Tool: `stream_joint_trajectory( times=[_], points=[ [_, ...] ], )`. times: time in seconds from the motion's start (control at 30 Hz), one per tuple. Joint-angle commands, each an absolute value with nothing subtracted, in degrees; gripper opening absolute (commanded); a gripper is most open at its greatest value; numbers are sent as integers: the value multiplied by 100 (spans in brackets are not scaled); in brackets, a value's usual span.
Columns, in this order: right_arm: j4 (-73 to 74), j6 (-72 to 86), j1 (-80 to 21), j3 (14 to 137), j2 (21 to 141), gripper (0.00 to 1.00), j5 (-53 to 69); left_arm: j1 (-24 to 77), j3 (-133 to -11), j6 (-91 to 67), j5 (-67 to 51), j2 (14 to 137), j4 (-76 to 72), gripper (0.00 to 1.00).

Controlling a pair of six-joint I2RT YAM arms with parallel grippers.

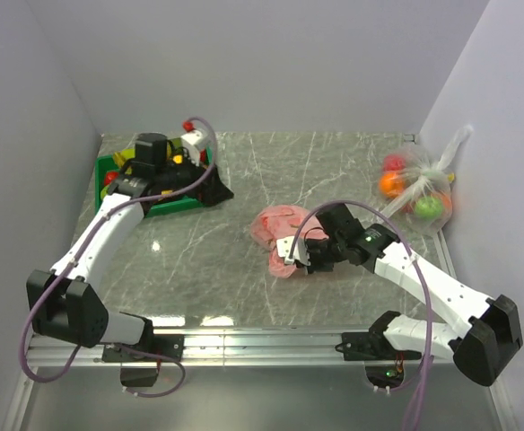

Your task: Place the fake fruits into the plastic bag and tie a complex knot

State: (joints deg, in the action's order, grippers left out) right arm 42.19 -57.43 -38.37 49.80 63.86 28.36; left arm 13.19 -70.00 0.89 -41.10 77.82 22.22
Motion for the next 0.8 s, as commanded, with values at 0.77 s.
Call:
stream_joint_trajectory(
  times=[0.77],
  points=[
    [3287, -6363, -3885, 4316, 4579, 0, 2918, 3559, -5748, 3831, -5106, 7549, 756, 77]
  ],
)
